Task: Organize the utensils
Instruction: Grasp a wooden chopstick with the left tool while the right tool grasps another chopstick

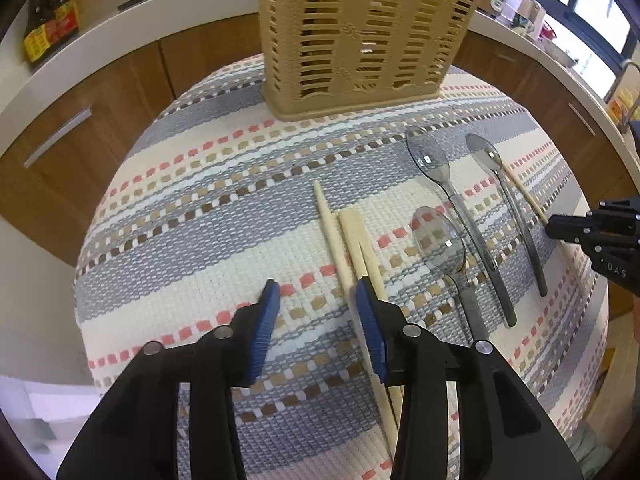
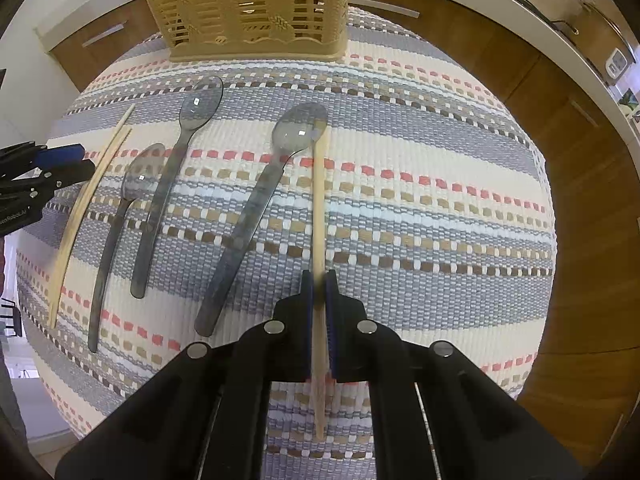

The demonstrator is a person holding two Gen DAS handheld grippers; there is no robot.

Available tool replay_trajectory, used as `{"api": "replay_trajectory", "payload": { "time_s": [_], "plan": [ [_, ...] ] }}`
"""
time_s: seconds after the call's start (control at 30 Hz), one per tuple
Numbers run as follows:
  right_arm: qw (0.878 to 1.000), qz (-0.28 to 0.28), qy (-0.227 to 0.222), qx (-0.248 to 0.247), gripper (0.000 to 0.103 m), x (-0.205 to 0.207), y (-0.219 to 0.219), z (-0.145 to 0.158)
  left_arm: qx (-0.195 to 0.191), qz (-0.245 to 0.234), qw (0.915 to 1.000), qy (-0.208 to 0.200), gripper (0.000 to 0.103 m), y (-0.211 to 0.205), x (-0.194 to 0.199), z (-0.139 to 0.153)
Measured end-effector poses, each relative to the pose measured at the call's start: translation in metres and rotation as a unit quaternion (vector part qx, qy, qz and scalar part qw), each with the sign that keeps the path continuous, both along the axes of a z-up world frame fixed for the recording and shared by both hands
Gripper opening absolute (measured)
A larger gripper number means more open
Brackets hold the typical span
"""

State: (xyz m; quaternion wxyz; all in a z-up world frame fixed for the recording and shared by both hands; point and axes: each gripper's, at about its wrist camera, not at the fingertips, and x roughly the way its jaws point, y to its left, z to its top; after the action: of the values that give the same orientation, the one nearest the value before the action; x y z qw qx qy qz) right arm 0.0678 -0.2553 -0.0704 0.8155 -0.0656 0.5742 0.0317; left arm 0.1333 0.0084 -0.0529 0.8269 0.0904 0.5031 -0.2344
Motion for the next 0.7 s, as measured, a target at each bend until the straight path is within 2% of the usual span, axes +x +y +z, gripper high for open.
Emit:
{"api": "replay_trajectory", "payload": {
  "time_s": [0.17, 0.27, 0.3, 0.53, 0.6, 0.7],
  "plan": [
    [1.000, 0.003, -0.003, -0.005, 0.004, -0.002, 0.001, 0.000, 0.052, -0.004, 0.9984, -0.021, 0.036, -0.013, -0.005, -0.002],
    [1.000, -0.007, 0.002, 0.003, 0.004, -0.003, 0.005, -0.004, 0.062, -0.004, 0.9978, -0.019, 0.009, -0.014, -0.007, 0.000],
    [1.000, -0.010, 0.005, 0.007, 0.005, -0.004, 0.003, -0.003, 0.071, 0.000, 0.9972, -0.020, 0.005, -0.015, -0.008, 0.000],
    [0.999, -0.006, 0.021, 0.031, 0.006, 0.000, -0.011, -0.003, 0.024, 0.004, 0.9997, 0.002, 0.006, 0.005, -0.003, 0.000],
    [0.999, 0.000, 0.021, 0.037, 0.010, 0.005, -0.015, 0.000, 0.005, -0.002, 0.9999, 0.015, 0.018, 0.009, 0.000, 0.001],
    [0.999, 0.005, 0.029, 0.036, 0.017, 0.015, -0.016, 0.000, -0.001, -0.012, 0.9995, 0.029, 0.025, 0.012, 0.004, 0.003]
  ]
}}
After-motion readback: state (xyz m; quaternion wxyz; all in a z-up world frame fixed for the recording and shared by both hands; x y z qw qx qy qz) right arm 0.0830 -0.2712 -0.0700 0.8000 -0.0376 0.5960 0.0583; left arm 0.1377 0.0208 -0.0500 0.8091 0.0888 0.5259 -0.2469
